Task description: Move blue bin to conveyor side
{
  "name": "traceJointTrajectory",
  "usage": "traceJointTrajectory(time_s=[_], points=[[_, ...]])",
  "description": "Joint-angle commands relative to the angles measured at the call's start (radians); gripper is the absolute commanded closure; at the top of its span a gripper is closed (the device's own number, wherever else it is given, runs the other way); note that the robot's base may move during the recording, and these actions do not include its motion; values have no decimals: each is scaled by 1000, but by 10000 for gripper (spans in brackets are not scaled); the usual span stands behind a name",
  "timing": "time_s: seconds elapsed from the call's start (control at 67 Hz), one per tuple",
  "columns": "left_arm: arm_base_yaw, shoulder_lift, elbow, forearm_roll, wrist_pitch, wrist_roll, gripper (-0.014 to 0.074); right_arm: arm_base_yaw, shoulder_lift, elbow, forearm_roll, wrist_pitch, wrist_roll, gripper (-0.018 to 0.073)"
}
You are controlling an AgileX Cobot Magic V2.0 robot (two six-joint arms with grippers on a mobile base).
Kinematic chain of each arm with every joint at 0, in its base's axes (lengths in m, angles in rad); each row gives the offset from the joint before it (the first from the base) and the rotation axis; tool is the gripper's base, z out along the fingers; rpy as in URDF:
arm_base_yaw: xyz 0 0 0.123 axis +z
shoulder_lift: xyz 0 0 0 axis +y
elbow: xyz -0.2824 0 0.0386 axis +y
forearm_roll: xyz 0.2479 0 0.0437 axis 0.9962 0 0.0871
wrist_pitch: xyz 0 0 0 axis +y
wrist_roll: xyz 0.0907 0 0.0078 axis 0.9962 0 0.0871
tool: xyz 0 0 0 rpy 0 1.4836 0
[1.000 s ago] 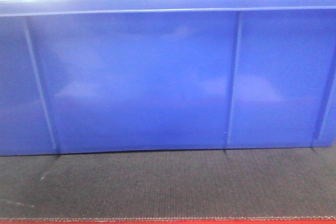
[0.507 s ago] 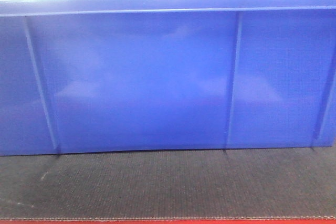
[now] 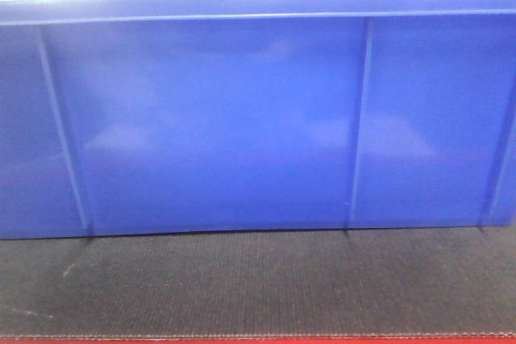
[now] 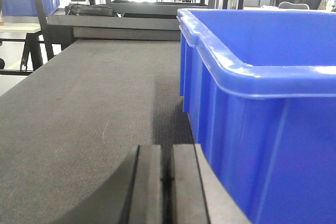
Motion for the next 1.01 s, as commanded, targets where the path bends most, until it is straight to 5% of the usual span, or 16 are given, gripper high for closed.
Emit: traceJointTrajectory(time_s=[0.0, 1.0], points=[[0, -4, -1, 0, -19, -1, 602, -3, -5, 0, 5, -20, -10, 627], [0, -4, -1, 0, -19, -1, 602, -3, -5, 0, 5, -24, -10, 627]])
